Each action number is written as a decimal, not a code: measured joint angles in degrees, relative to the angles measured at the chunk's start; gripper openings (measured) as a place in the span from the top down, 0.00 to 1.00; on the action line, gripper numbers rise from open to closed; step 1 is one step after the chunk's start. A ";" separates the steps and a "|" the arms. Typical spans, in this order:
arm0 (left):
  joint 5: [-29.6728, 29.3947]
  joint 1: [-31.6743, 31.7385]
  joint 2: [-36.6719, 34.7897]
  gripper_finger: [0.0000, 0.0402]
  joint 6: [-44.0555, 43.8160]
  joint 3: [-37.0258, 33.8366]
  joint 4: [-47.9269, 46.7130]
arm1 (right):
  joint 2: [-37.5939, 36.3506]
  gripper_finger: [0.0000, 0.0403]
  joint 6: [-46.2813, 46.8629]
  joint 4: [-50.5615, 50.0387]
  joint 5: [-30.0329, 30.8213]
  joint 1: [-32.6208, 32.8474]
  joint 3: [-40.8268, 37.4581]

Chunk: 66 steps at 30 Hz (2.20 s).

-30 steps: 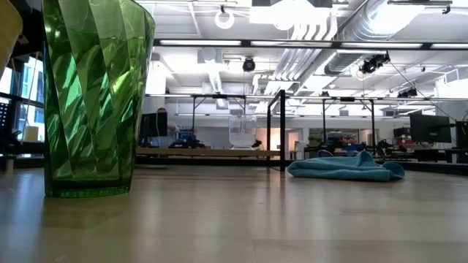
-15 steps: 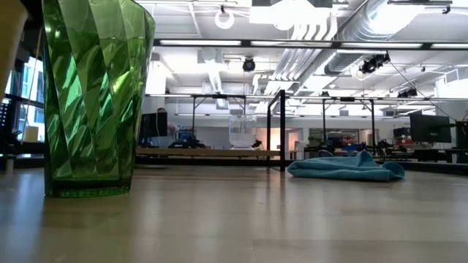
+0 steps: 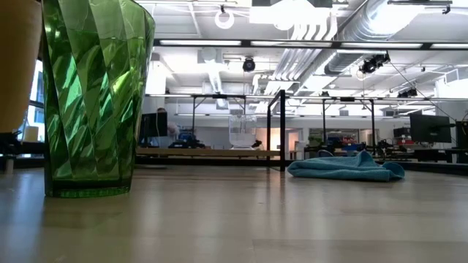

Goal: Stack small to large cups/mugs on shelf
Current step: Put the yellow cup on the shelf

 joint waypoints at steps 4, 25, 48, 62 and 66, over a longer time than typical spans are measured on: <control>-1.63 0.04 -2.42 1.00 -0.17 0.03 -0.98 | 0.00 0.77 0.92 -0.96 -3.35 -0.02 0.00; -16.61 0.00 -18.45 1.00 2.48 0.03 -8.87 | 0.92 0.77 -6.60 6.52 -22.35 0.13 0.02; -33.95 0.04 -29.97 1.00 6.27 0.03 -9.75 | 6.29 0.77 -15.13 11.09 -37.38 -0.33 0.00; -44.61 0.04 -31.41 1.00 4.57 0.05 -9.55 | 7.72 0.77 -15.60 10.94 -39.99 -0.41 0.00; -49.81 0.04 -31.82 1.00 4.58 0.05 -8.79 | 7.72 0.77 -16.42 10.96 -39.97 -0.41 0.00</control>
